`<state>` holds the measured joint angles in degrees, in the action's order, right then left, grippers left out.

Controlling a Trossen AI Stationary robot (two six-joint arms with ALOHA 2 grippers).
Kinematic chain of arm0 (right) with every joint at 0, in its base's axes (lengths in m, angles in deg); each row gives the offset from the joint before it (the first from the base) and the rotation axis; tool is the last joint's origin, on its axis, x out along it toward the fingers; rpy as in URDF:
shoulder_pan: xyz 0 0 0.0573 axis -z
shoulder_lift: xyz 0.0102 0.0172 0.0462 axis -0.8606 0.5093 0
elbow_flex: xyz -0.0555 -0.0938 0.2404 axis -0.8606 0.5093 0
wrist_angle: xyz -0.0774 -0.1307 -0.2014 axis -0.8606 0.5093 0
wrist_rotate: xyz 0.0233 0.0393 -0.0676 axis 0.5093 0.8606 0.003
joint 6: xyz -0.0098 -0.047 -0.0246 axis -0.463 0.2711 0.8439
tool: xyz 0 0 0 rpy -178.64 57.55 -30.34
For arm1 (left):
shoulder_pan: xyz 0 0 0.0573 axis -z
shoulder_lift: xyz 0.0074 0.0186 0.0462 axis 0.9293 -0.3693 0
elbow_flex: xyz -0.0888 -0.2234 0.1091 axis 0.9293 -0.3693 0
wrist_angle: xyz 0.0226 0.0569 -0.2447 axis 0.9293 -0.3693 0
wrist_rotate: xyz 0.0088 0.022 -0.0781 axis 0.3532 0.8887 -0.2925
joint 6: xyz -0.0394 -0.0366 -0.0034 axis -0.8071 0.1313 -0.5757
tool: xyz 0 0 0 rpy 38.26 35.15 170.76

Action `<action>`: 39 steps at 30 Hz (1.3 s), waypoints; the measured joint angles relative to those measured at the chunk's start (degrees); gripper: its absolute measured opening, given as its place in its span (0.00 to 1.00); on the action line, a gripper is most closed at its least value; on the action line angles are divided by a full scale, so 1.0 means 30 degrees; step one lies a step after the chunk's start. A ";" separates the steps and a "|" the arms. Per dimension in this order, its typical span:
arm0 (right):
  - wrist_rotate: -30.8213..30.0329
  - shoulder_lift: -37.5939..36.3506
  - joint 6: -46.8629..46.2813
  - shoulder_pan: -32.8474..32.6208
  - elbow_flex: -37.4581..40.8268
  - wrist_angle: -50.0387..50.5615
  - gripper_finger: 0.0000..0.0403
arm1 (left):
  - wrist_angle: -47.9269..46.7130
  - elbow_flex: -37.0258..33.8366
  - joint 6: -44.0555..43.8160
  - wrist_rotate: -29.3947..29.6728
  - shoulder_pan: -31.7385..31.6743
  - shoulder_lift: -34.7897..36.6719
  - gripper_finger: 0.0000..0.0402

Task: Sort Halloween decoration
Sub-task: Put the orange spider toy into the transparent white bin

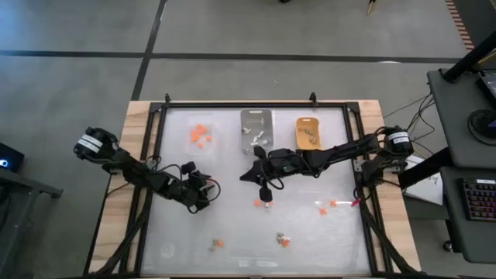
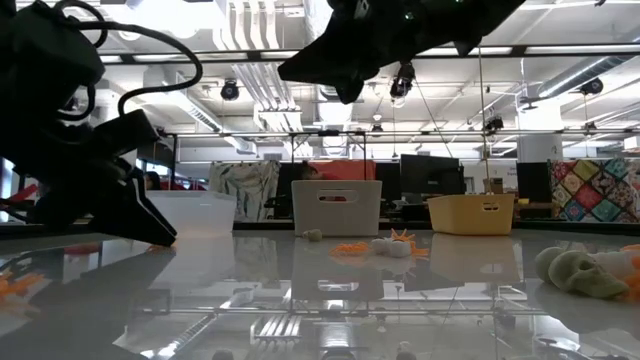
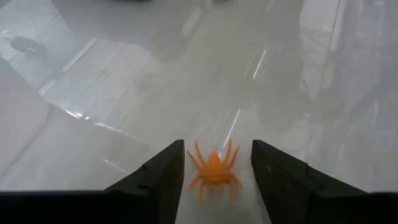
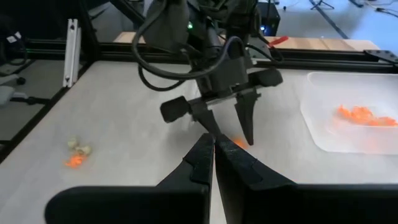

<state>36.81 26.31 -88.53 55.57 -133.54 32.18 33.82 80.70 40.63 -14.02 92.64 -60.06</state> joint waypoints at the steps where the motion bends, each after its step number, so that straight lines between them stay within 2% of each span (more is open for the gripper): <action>1: 0.0000 -0.0005 -0.0002 -0.0067 -0.0001 -0.0001 0.02 | 0.0028 0.0000 -0.0024 0.0003 0.0000 -0.0102 0.41; 14: 0.0000 -0.0005 0.0013 -0.0633 -0.0001 0.0018 0.02 | -0.0329 -0.0056 0.0013 -0.0466 -0.0022 0.0474 0.30; 20: 0.0004 -0.0005 0.0003 -0.0728 -0.0001 0.0017 0.02 | -0.0591 -0.0138 0.0035 -0.0469 -0.0036 0.1309 0.28; 29: 0.0007 -0.0005 -0.0002 -0.0736 -0.0001 0.0017 0.02 | -0.0608 -0.0116 0.0479 -0.0049 -0.0198 0.4659 0.28; 39: 0.0005 -0.0005 -0.0009 -0.0736 -0.0001 0.0017 0.02 | -0.2873 -0.0102 0.1209 0.0361 -0.1333 0.9054 0.28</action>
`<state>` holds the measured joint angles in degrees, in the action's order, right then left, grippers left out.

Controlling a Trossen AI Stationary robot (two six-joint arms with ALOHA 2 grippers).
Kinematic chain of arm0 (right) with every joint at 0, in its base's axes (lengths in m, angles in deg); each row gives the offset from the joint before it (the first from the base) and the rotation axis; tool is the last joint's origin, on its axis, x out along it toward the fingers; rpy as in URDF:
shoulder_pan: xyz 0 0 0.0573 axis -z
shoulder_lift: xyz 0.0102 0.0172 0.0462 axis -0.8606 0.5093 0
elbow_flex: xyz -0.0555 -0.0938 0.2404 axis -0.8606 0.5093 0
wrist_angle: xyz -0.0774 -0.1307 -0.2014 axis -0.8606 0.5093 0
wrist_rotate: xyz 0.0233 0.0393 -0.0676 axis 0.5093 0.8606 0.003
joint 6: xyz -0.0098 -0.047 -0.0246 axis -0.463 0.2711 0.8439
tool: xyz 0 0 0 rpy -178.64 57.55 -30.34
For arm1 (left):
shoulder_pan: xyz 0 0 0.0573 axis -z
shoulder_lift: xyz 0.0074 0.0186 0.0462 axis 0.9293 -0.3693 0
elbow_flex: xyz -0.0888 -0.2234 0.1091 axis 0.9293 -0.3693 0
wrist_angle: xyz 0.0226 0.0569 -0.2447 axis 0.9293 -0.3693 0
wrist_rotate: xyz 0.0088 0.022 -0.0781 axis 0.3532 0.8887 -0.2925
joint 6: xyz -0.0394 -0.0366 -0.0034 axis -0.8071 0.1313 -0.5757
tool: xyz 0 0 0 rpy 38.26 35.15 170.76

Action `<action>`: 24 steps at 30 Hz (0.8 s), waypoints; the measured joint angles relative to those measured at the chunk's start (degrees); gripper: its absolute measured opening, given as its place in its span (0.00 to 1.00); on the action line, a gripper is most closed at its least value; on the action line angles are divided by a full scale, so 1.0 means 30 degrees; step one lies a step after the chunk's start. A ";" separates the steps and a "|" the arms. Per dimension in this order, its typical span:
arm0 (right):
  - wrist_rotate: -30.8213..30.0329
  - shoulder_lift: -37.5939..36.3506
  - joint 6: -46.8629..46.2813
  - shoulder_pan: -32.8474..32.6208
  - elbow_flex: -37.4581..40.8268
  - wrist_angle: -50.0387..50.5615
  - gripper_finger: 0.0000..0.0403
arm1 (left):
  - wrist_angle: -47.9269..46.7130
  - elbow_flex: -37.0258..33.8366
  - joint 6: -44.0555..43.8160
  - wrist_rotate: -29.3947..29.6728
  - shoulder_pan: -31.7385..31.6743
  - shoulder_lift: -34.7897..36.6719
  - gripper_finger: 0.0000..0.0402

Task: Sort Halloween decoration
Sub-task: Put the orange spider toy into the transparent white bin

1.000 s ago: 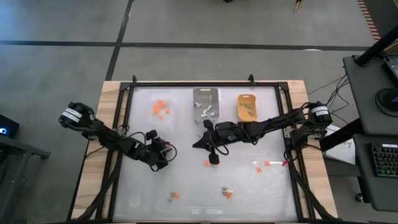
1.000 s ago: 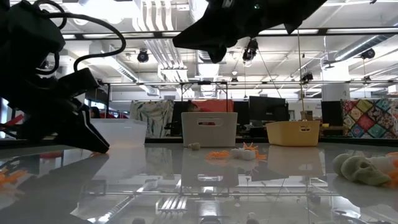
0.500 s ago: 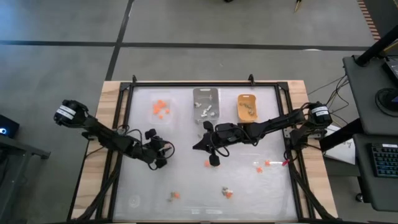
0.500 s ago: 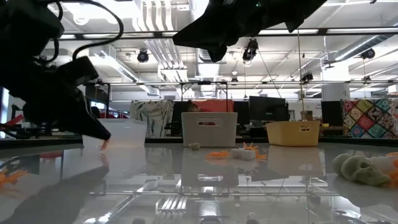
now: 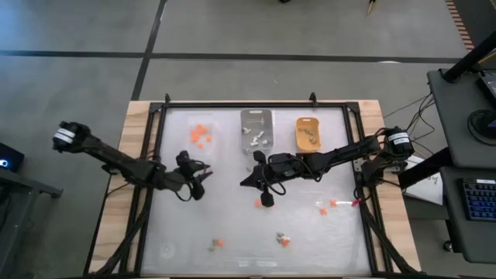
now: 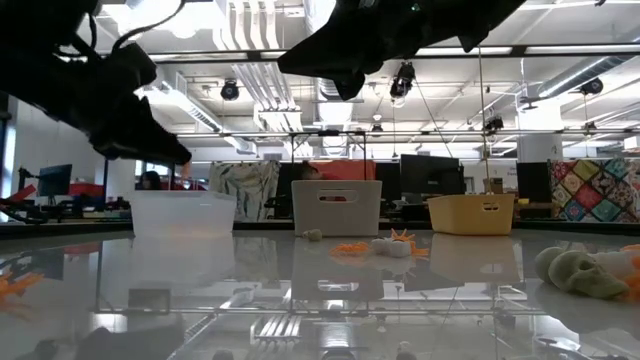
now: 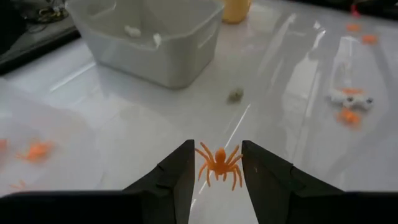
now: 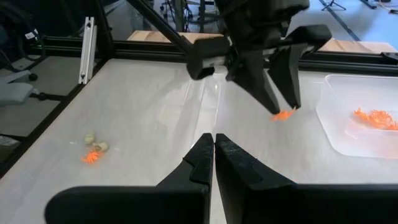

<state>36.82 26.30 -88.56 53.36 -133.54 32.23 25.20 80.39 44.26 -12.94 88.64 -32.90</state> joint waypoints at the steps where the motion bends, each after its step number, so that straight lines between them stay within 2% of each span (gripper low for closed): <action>1: 0.0002 0.0000 0.0000 0.0000 0.0000 0.0004 0.02 | 0.0016 0.0007 0.0219 -0.0005 0.0000 0.0290 0.28; 3: 0.0002 0.0000 -0.0007 0.0000 0.0000 0.0001 0.02 | 0.0016 0.0007 0.0532 0.0199 -0.0021 0.0817 0.28; 8: 0.0002 0.0000 0.0000 0.0000 0.0000 0.0000 0.02 | 0.0016 0.0015 0.1492 0.2461 -0.1097 0.2083 0.28; 13: 0.0002 0.0000 -0.0202 0.0000 0.0000 0.0007 0.02 | -0.0608 0.0044 0.2993 0.3206 -0.5027 0.2968 0.28; 15: 0.0003 0.0000 -0.0313 0.0000 0.0000 0.0000 0.02 | -0.1235 0.0044 0.3292 0.1926 -0.7420 0.3080 0.28; 19: 0.0002 0.0000 -0.0920 0.0000 0.0000 0.0021 0.02 | -0.1543 0.0044 0.3125 -0.2011 -1.1844 0.3026 0.28; 22: 0.0002 -0.0108 -0.1562 0.0000 -0.0007 0.0480 0.02 | -0.1514 0.0044 0.3221 -0.4685 -1.3986 0.3078 0.28; 24: 0.0002 -0.0206 -0.2226 0.0000 -0.0009 0.0890 0.02 | -0.1518 0.0044 0.3294 -0.5681 -1.4705 0.3123 0.29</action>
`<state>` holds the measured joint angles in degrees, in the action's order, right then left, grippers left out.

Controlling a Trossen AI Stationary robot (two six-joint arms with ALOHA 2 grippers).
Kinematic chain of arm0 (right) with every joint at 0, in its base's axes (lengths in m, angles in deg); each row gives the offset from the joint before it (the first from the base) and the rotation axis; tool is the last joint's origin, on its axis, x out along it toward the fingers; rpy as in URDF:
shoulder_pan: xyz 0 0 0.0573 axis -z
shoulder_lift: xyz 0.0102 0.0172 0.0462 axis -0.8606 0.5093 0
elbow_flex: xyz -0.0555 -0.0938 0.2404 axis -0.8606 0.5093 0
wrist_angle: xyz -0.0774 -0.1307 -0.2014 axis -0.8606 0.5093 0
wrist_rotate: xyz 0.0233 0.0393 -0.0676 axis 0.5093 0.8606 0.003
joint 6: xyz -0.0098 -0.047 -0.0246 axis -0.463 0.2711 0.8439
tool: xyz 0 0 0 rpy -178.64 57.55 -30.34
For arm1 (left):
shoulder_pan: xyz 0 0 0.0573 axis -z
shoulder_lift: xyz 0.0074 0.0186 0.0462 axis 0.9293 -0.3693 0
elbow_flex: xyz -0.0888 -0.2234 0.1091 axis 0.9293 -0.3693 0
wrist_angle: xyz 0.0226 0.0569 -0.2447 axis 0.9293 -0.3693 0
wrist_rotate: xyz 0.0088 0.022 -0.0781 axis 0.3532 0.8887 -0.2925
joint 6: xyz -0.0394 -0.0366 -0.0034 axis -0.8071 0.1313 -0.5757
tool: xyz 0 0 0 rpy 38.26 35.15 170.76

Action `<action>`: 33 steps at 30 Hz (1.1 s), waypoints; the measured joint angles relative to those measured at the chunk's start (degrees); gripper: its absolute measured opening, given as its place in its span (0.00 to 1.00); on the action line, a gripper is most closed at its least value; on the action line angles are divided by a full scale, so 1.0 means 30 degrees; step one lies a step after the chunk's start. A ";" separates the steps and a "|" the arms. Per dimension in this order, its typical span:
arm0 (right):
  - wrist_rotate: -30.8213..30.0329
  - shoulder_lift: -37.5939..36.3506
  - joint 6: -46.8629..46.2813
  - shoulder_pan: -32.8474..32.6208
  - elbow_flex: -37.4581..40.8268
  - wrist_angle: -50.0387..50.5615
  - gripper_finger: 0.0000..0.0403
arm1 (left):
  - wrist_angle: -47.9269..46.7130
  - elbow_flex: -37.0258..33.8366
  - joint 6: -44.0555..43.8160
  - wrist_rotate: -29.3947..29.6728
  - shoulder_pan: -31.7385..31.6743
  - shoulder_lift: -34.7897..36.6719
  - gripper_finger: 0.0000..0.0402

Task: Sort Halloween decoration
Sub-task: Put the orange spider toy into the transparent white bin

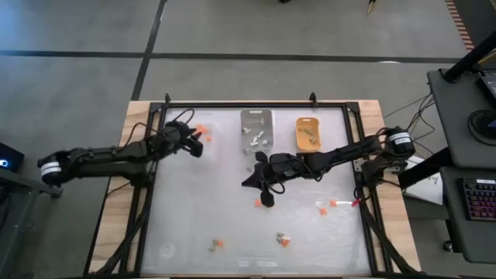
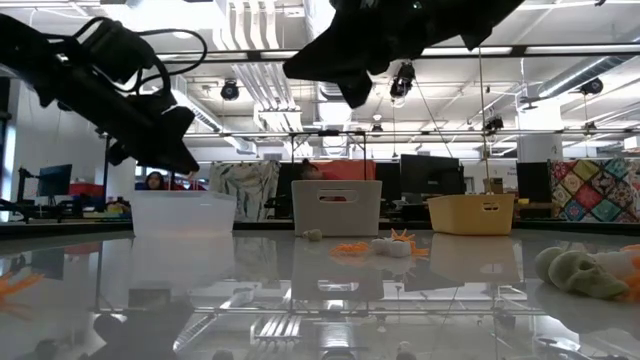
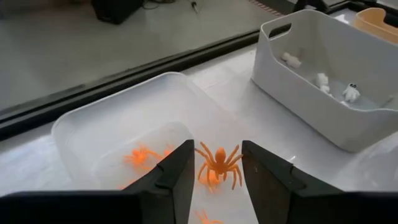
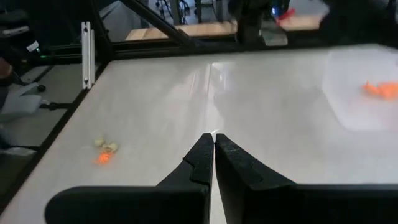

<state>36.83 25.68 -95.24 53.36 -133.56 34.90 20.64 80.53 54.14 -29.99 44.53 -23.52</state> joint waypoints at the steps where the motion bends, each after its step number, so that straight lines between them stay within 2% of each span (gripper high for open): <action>1: 0.0013 -0.0084 -0.0402 0.0002 -0.0006 0.0318 0.02 | -0.0029 0.0000 0.0014 -0.0182 -0.0171 0.0010 0.30; 6: 0.0015 -0.0436 -0.2757 0.0007 -0.0219 0.2756 0.02 | -0.0046 0.0000 0.0019 -0.0356 -0.0230 0.0002 0.37; 12: 0.0004 -0.0566 -0.4634 -0.0227 -0.1303 0.7159 0.02 | 0.0096 0.0042 -0.0100 -0.0377 -0.0207 0.0038 0.51; 15: 0.0044 -0.0566 -0.5704 -0.0616 -0.1817 0.9117 0.02 | 0.0188 0.0475 -0.0127 -0.1625 0.0052 0.0195 0.56; 21: 0.0138 -0.0566 -0.9161 -0.1847 -0.2391 1.3658 0.02 | 0.1005 0.1461 -0.0127 -0.4026 0.1267 0.0600 0.57; 29: 0.0247 -0.0566 -1.4958 -0.3708 -0.2388 1.9424 0.02 | 0.2509 0.2590 0.0553 -0.4028 0.3278 0.0504 0.55; 33: 0.1639 -0.0566 -1.8215 -0.4584 -0.2387 2.2555 0.02 | 0.2472 0.3212 0.0762 -0.4028 0.3699 0.0416 0.55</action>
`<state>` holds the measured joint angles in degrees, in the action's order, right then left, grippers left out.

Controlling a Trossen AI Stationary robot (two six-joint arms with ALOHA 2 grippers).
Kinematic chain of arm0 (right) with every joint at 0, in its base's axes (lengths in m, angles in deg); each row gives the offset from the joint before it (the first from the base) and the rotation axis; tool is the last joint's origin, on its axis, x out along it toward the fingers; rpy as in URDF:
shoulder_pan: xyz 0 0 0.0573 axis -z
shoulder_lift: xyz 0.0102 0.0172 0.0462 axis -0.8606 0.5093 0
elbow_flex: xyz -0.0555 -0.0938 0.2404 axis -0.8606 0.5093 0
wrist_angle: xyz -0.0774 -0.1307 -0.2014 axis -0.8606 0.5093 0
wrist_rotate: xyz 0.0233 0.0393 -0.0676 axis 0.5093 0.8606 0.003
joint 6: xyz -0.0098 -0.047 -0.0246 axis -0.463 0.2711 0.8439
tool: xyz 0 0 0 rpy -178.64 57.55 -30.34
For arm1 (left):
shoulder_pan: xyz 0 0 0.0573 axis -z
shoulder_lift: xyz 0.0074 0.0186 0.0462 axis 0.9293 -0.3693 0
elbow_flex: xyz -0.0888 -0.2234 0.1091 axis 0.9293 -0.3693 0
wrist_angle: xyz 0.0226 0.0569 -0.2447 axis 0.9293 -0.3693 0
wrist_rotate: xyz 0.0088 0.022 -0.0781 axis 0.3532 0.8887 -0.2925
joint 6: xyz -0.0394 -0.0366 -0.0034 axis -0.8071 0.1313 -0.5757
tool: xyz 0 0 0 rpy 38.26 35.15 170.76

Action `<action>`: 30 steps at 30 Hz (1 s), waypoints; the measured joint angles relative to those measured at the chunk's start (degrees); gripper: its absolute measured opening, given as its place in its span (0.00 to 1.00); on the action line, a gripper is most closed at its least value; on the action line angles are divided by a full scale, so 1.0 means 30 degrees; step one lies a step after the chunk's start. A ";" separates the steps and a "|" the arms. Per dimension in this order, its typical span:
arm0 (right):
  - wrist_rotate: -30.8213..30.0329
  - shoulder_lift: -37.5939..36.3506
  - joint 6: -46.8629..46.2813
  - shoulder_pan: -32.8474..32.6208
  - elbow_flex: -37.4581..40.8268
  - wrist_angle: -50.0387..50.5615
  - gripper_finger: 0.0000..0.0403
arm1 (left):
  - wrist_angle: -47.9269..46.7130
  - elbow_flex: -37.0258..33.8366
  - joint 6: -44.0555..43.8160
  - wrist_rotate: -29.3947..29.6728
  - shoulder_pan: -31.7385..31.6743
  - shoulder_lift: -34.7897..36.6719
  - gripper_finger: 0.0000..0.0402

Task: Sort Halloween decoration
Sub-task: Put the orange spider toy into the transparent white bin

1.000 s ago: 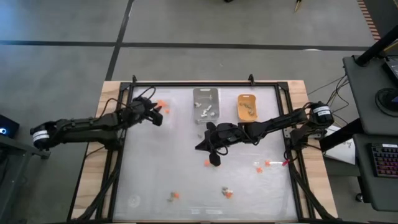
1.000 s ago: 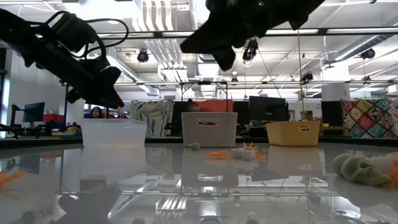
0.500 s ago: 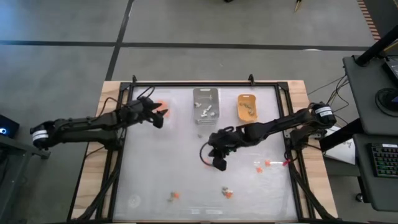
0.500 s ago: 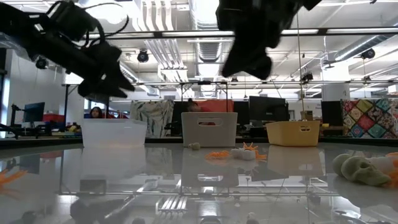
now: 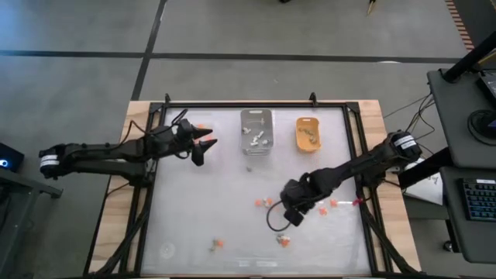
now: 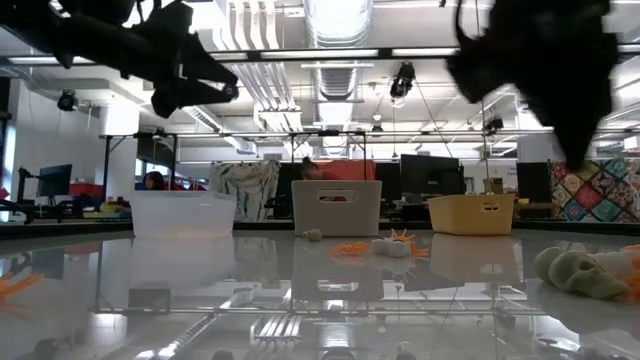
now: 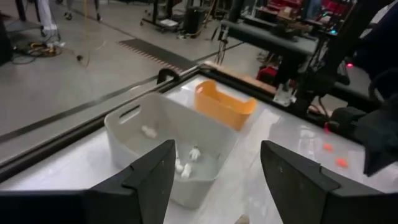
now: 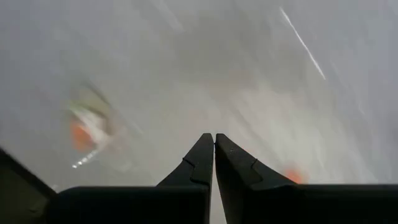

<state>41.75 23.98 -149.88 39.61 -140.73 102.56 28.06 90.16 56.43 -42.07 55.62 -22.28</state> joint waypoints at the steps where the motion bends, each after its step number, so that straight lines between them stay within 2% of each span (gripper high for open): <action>1: 0.0240 0.0000 -0.0787 -0.0242 0.0016 0.0783 0.02 | 0.0002 0.0135 0.0093 0.0000 0.0054 -0.0024 0.55; 7: 0.1387 0.0000 -0.5405 -0.1767 0.0396 0.4487 0.02 | -0.0020 0.0496 0.0372 0.0007 0.0107 -0.0122 0.55; 15: 0.0365 0.0000 -0.7375 -0.3219 0.1220 0.4430 0.04 | -0.0013 0.0518 0.0651 0.0015 0.0107 -0.0583 0.54; 20: -0.0313 0.0020 -0.7754 -0.3202 0.1230 0.3800 0.13 | 0.0076 0.0518 0.0692 0.0128 0.0107 -0.0898 0.54; 30: -0.0750 0.0182 -0.9207 -0.3205 0.2408 0.3131 0.40 | 0.0187 0.0513 0.0787 0.0168 0.0109 -0.1296 0.54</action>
<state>39.50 24.52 -177.50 29.99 -133.50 111.95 28.62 91.70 58.79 -41.57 55.95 -26.16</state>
